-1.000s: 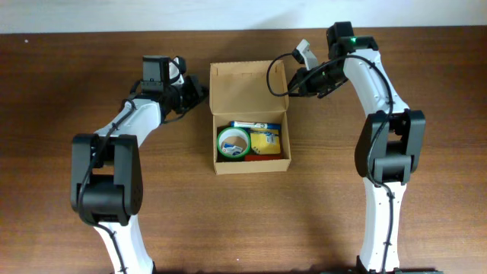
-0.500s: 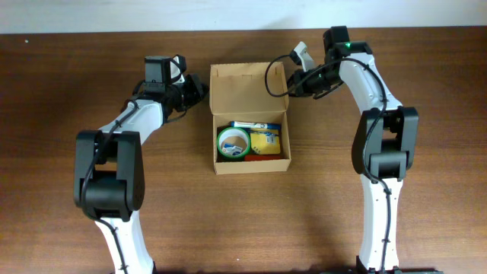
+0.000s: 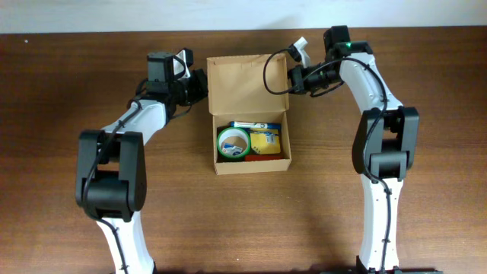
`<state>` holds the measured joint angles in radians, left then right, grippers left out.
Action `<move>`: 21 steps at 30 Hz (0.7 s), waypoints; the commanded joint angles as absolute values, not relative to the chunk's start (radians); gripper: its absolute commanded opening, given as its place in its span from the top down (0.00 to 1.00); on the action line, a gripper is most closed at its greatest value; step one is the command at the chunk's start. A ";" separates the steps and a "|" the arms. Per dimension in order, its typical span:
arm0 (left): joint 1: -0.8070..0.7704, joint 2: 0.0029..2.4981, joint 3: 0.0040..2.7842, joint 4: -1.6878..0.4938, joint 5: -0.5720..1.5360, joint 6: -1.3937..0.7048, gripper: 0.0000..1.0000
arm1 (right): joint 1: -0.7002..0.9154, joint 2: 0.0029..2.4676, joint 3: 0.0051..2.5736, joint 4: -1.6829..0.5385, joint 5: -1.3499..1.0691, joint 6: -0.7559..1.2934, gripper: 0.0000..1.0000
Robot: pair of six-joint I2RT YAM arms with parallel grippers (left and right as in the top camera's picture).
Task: Pack container
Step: 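Push the lid forward and down with both grippers to close the box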
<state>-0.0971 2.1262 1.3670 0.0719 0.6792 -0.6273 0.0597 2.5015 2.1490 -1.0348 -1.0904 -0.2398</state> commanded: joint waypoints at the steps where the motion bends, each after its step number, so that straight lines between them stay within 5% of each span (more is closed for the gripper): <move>1: -0.085 2.109 1.378 0.076 0.764 -0.601 0.98 | 0.043 2.513 2.143 -1.032 -1.247 -0.250 0.96; 21: -0.097 1.846 1.378 0.048 0.835 -0.440 0.98 | 0.021 2.336 2.144 -1.145 -1.279 -0.353 0.96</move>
<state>-0.0898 1.8839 1.3670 0.0605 0.7902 -0.4850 0.0200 2.4184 2.1479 -1.1225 -1.2701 -0.2886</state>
